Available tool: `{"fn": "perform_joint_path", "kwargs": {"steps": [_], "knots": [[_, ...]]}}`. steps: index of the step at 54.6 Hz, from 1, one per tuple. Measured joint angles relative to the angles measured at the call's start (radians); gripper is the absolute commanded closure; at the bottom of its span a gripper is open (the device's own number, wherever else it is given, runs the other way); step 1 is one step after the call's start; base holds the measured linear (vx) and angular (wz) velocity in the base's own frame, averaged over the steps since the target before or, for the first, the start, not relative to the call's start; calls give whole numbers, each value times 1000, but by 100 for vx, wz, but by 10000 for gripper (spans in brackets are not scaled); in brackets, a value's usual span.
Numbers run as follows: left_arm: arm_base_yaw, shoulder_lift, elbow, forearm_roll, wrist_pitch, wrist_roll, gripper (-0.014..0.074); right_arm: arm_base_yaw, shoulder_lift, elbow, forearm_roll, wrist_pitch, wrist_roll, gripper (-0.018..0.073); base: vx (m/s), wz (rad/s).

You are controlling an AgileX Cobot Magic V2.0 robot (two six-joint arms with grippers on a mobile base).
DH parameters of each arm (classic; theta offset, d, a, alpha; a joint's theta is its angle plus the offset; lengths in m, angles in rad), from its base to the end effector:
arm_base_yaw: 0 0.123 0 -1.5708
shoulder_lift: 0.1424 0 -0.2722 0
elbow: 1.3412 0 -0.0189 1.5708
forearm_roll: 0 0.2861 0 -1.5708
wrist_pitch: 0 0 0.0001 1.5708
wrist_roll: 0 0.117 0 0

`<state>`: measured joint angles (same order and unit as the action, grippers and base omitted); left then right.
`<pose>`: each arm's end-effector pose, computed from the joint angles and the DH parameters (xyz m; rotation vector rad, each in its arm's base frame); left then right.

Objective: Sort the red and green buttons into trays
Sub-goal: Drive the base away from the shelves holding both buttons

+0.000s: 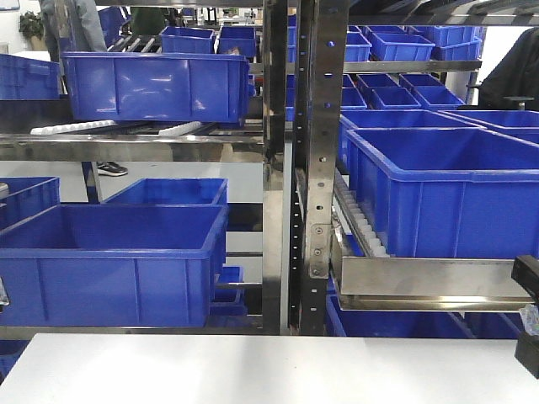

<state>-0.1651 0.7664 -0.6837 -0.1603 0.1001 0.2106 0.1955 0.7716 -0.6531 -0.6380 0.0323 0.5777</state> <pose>0.2316 -0.0405 0.3468 0.1918 1.6550 -0.0996 0.2331 0.0438 0.3417 -0.1929 1.6173 0.0884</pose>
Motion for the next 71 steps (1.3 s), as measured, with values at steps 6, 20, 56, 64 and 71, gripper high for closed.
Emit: {"fn": "perform_joint_path", "kwargs": {"steps": [6, 20, 56, 64, 71], "knots": [[0, 0, 0, 0, 0, 0, 602, 0, 0, 0, 0, 0, 0, 568, 0, 0], [0, 0, 0, 0, 0, 0, 603, 0, 0, 0, 0, 0, 0, 568, -1, 0], [0, 0, 0, 0, 0, 0, 603, 0, 0, 0, 0, 0, 0, 568, -12, 6], [0, 0, 0, 0, 0, 0, 603, 0, 0, 0, 0, 1, 0, 568, -21, 19], [0, 0, 0, 0, 0, 0, 603, 0, 0, 0, 0, 1, 0, 568, -22, 21]]}}
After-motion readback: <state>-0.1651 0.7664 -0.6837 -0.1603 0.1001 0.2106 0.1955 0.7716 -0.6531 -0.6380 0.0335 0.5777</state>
